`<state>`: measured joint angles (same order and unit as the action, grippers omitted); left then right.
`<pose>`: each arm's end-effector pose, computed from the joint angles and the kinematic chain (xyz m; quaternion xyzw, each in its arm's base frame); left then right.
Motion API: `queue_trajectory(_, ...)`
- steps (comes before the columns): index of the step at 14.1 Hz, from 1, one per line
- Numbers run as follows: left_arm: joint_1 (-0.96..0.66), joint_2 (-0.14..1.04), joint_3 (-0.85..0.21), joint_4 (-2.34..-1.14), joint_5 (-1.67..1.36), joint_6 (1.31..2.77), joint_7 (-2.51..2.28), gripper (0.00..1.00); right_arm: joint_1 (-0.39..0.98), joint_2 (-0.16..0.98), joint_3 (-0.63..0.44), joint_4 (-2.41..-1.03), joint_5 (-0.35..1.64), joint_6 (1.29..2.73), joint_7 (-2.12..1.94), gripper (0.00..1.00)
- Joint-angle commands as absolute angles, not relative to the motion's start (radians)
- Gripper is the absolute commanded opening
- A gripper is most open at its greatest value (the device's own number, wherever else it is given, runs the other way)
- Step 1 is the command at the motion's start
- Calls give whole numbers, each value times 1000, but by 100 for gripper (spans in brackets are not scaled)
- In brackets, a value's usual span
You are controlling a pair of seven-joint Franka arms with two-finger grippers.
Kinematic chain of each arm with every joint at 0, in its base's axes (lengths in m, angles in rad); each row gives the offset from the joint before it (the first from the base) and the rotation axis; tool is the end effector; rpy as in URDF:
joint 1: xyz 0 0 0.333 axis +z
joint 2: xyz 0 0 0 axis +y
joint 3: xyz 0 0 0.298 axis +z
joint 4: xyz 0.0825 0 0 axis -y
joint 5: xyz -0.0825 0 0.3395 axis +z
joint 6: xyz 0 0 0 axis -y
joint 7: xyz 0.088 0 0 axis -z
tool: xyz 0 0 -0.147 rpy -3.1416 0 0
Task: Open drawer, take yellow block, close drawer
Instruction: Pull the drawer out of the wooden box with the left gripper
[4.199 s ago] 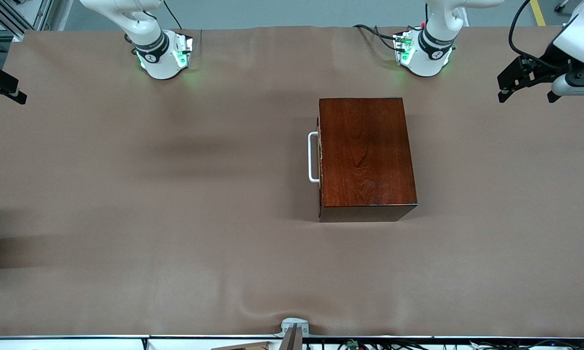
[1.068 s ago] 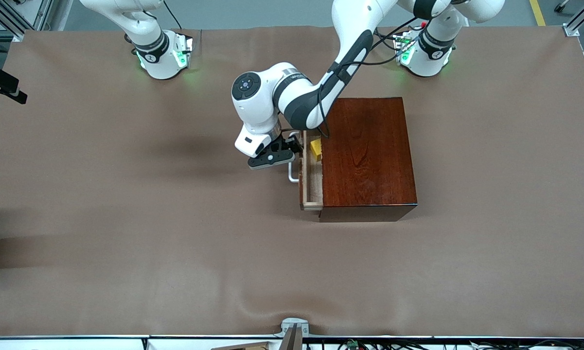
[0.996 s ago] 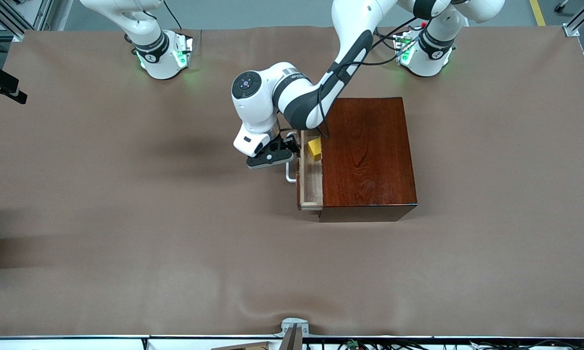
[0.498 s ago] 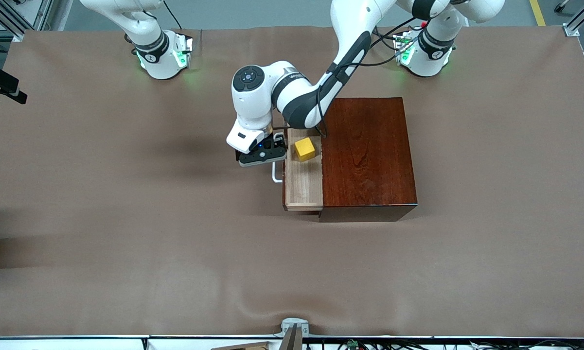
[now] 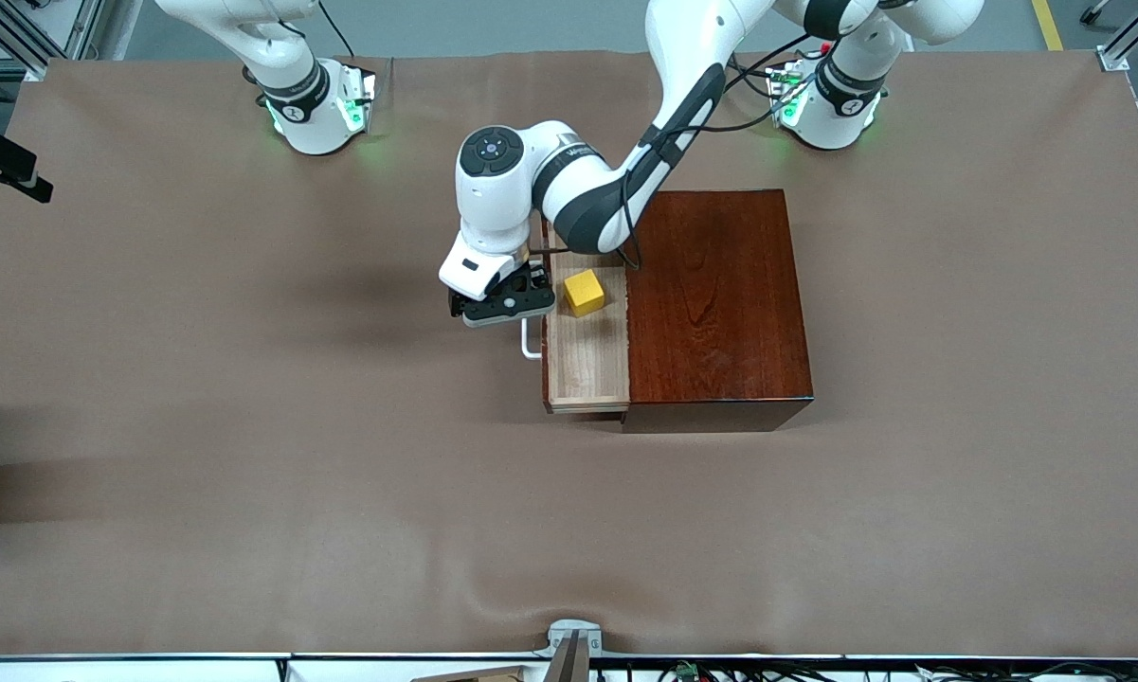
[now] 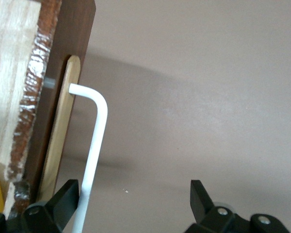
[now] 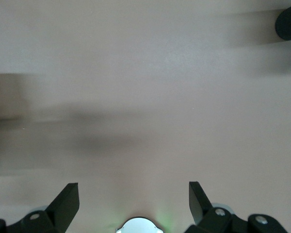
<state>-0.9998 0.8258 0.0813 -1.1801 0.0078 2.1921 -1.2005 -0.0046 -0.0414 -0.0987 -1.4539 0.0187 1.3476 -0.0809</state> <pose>0.4317 -0.5904 0.2793 0.9875 0.1222 0.0738 0.0665 0.4684 -0.0466 0.6167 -0.9994 0.0093 0.0314 0.0142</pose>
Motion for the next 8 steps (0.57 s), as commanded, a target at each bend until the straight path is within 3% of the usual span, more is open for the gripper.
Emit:
queue_trajectory(1,-1000,810,90,-1163,-5,2203,-1204,100,-15,-51,-94,-1462,25,1350,-74,100)
queue_trajectory(4,-997,770,89,-1158,-3,2099,-1195,100,-14,-48,-94,-1457,21,1348,-77,100)
queue_trajectory(8,-983,548,127,-1173,9,1947,-1175,100,-15,-41,-94,-1457,23,1350,-78,100)
